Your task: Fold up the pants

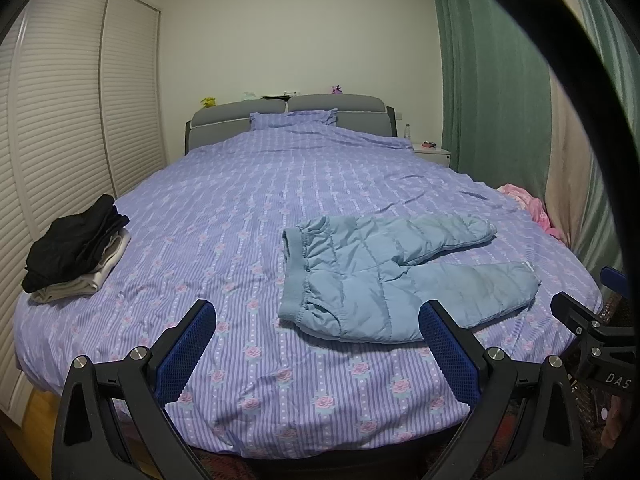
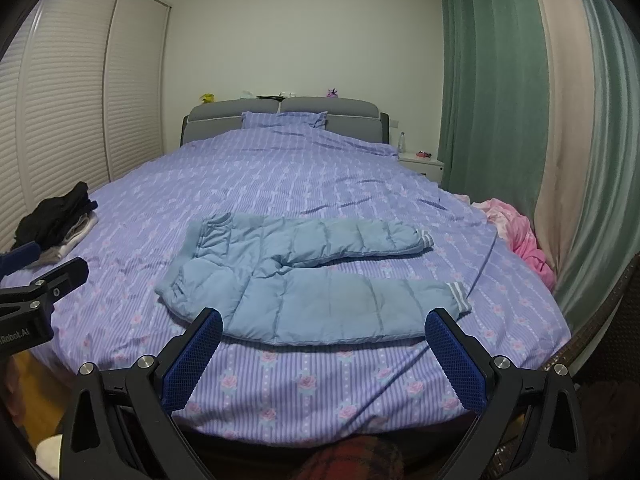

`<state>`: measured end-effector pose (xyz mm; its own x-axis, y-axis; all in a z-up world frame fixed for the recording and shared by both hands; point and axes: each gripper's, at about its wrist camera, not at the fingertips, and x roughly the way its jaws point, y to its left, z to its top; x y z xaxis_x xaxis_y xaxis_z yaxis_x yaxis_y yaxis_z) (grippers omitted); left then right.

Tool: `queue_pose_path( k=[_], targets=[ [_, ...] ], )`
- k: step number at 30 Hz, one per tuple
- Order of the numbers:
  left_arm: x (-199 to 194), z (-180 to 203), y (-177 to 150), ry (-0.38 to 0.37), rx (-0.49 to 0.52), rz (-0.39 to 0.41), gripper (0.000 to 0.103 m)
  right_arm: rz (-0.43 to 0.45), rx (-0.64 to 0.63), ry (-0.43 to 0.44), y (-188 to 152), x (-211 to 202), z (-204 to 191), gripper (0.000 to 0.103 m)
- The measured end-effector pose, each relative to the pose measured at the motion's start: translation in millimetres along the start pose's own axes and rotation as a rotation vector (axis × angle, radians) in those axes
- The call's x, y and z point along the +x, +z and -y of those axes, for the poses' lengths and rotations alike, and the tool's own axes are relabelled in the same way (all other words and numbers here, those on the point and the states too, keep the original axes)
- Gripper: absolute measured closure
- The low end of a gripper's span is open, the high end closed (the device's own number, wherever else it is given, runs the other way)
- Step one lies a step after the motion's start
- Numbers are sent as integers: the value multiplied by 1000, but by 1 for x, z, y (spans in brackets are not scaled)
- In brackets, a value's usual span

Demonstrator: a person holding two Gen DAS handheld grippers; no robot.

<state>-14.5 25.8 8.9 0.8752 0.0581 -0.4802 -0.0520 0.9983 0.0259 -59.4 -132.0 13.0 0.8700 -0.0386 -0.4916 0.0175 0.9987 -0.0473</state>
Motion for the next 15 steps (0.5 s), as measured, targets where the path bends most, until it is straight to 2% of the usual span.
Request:
queue_pose_path(
  k=[8,15],
  targets=[
    [12,-2,-3,6,-4,-23,0,-20,-2,-3,-2,8,1,0],
    [39,-5,-12,18,2,-57,0,-14,24,-34,-9,26,6,0]
  ],
)
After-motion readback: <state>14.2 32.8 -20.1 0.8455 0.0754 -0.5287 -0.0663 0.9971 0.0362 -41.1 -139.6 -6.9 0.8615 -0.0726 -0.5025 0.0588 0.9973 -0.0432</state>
